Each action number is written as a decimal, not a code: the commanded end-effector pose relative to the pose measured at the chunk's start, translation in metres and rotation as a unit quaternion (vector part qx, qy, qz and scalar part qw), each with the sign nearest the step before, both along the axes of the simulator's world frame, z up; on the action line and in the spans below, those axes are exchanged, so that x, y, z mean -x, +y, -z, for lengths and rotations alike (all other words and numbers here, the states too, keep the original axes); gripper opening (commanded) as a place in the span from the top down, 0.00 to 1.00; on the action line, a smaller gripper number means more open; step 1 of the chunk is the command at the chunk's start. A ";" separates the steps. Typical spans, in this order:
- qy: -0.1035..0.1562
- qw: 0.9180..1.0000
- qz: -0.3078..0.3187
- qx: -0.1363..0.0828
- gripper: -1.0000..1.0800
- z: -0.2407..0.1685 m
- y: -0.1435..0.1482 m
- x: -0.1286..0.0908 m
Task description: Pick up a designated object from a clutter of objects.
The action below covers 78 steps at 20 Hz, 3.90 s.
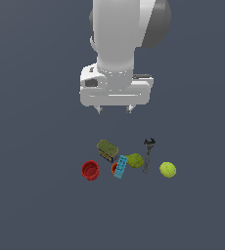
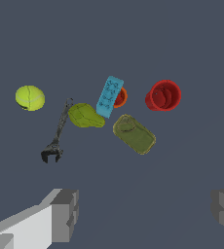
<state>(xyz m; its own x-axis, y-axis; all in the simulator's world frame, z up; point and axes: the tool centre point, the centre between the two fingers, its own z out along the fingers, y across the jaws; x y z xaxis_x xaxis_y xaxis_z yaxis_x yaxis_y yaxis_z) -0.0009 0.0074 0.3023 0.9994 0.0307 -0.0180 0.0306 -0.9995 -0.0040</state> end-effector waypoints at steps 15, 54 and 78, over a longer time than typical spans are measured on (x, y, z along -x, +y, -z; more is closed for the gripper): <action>0.014 1.000 0.000 0.011 0.04 0.007 -0.011 0.004; -0.005 0.926 -0.377 0.000 0.04 0.168 -0.028 -0.022; -0.009 0.902 -0.432 -0.002 0.04 0.220 -0.030 -0.020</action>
